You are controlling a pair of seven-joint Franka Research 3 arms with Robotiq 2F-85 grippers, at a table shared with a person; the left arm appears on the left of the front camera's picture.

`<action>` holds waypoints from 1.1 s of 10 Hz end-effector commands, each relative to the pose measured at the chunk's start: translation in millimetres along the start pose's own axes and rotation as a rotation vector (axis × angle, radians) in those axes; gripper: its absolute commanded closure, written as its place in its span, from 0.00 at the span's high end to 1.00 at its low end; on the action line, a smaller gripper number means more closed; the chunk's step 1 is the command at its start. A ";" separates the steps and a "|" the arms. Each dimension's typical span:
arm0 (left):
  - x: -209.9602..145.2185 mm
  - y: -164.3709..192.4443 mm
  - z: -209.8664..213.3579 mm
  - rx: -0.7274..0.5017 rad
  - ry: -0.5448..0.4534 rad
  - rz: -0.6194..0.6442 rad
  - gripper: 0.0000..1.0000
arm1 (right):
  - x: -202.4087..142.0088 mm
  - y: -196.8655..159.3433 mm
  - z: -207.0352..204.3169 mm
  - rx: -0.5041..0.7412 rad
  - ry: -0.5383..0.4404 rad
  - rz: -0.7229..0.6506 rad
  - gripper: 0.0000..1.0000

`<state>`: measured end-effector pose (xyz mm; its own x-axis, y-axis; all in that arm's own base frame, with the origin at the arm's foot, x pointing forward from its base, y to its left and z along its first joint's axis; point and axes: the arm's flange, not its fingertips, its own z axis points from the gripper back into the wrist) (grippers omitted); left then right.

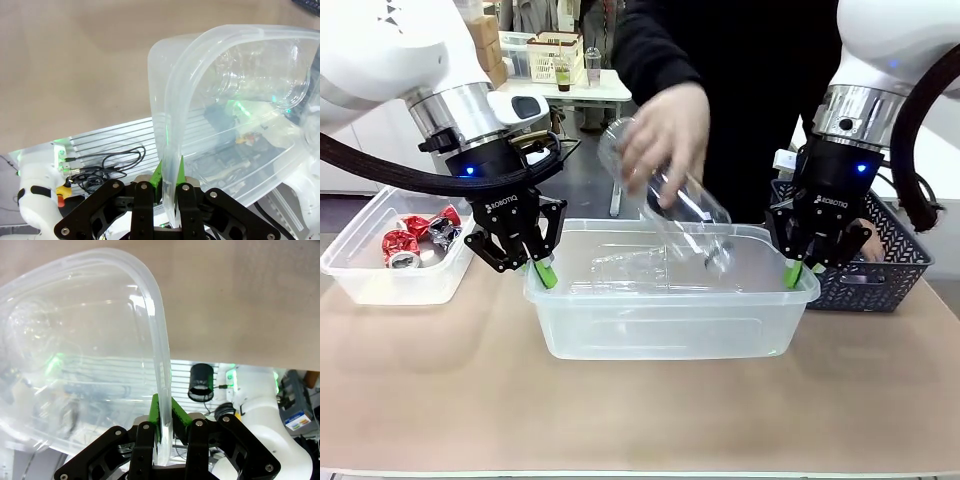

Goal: Sort the waste into each basket.
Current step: Offer the picked Organizing box to the human.

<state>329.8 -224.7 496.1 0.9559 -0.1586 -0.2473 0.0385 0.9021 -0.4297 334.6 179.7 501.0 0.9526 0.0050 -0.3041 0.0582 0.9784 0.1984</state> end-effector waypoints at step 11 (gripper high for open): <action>-3.8 -0.8 9.1 -0.050 -0.016 -0.024 0.00 | 3.3 -3.8 -1.5 -0.010 0.014 -0.010 0.00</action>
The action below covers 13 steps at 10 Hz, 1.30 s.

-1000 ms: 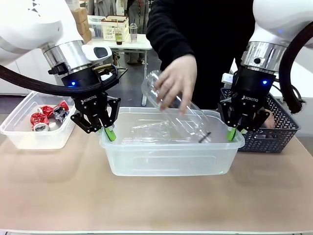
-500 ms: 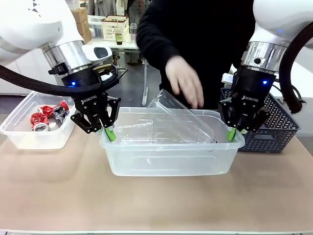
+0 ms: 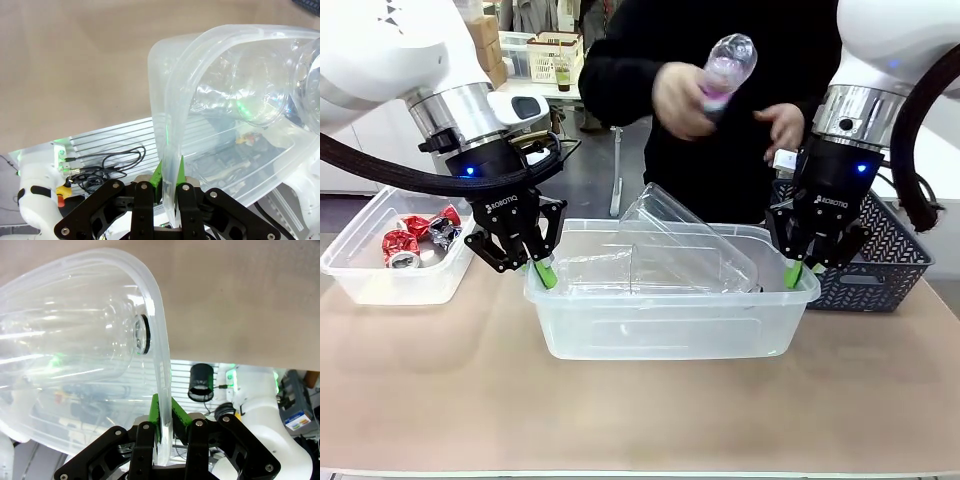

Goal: Sort the waste into each basket.
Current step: Offer the picked Organizing box to the human.

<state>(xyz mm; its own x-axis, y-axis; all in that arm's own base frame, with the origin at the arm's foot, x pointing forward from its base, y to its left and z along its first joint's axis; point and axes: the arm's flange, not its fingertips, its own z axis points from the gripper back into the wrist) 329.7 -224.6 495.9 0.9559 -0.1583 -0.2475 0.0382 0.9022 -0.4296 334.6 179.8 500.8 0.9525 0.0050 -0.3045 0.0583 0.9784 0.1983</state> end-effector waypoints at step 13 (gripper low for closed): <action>-3.8 -0.9 9.3 -0.050 -0.016 -0.024 0.00 | 3.2 -3.8 -1.4 -0.010 0.014 -0.009 0.00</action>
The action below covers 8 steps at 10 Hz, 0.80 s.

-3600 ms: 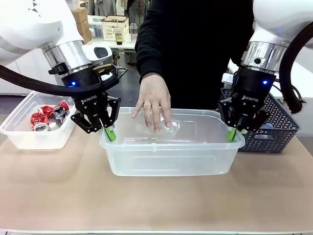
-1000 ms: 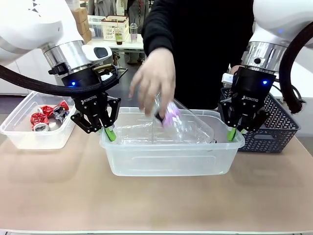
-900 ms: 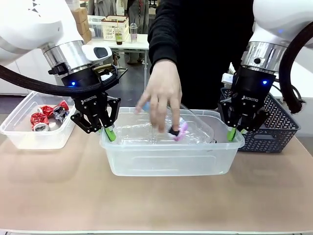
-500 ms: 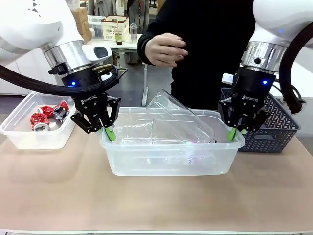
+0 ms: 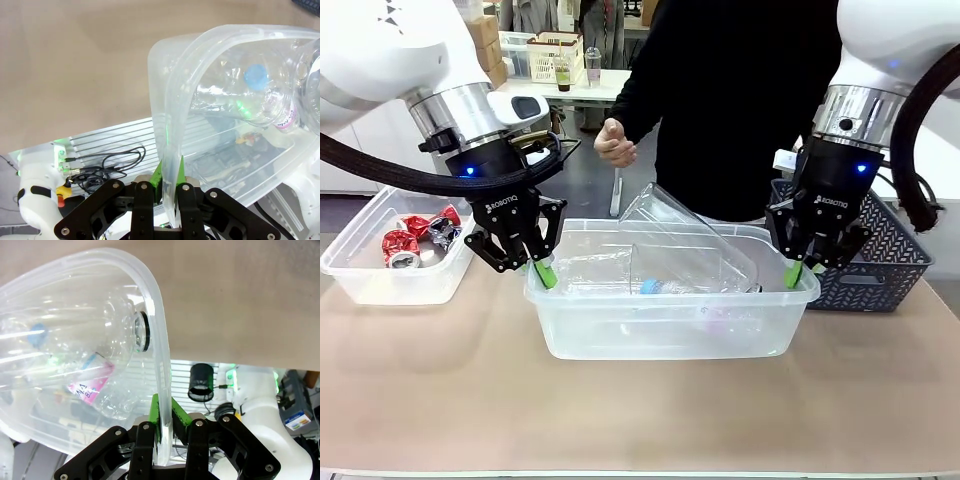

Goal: Sort the waste into each basket.
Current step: Offer the picked Organizing box to the human.

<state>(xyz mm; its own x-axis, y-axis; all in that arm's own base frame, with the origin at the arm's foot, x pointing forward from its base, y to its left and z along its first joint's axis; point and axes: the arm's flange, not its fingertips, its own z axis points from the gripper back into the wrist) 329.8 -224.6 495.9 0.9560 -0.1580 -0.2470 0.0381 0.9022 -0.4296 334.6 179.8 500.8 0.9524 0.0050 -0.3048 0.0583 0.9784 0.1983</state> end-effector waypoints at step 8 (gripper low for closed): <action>111.7 -33.4 39.2 -0.090 -0.193 0.000 0.06 | 86.6 34.4 60.8 -0.125 -0.127 0.064 0.08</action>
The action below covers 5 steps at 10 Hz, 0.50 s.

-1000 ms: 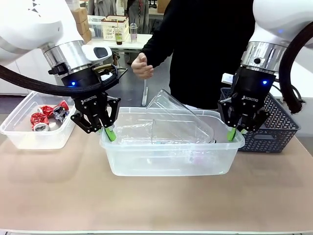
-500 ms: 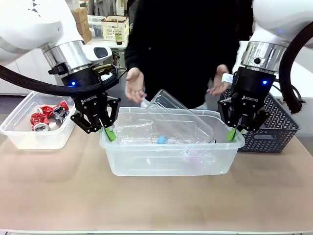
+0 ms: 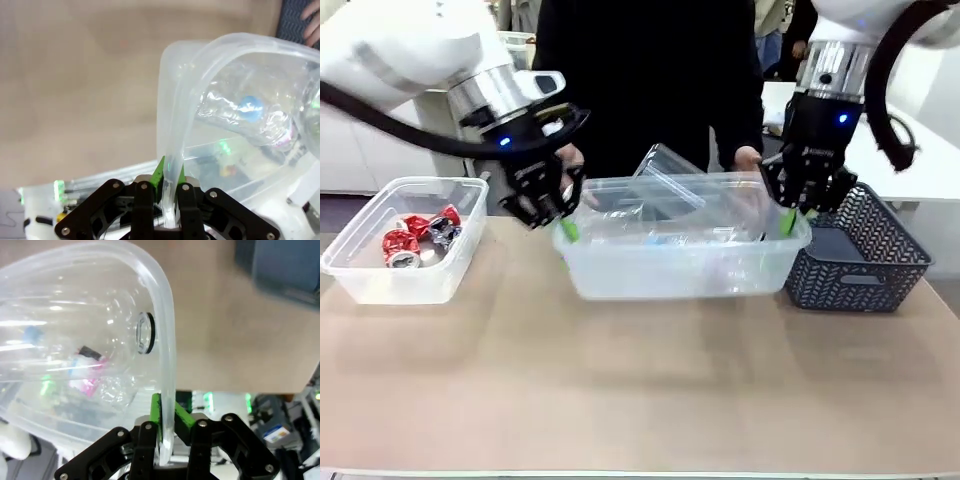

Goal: Sort the waste into each basket.
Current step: Offer the picked Organizing box to the human.

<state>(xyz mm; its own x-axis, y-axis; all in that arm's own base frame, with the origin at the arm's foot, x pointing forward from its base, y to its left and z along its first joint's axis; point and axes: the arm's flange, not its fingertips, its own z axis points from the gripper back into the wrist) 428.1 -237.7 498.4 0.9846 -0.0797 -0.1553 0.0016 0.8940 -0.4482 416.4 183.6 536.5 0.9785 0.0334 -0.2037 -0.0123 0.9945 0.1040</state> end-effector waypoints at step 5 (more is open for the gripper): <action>37.1 -8.7 24.1 -0.087 -0.317 0.127 0.06 | 81.8 8.4 -14.6 0.046 0.036 -0.006 0.08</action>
<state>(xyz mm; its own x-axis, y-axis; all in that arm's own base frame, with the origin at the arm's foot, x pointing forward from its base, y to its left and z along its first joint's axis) 477.9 -231.9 509.8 0.9933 0.1077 0.0416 -0.0755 0.8783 -0.4721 495.8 183.0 508.5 0.9777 0.0282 -0.2081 -0.0074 0.9950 0.1000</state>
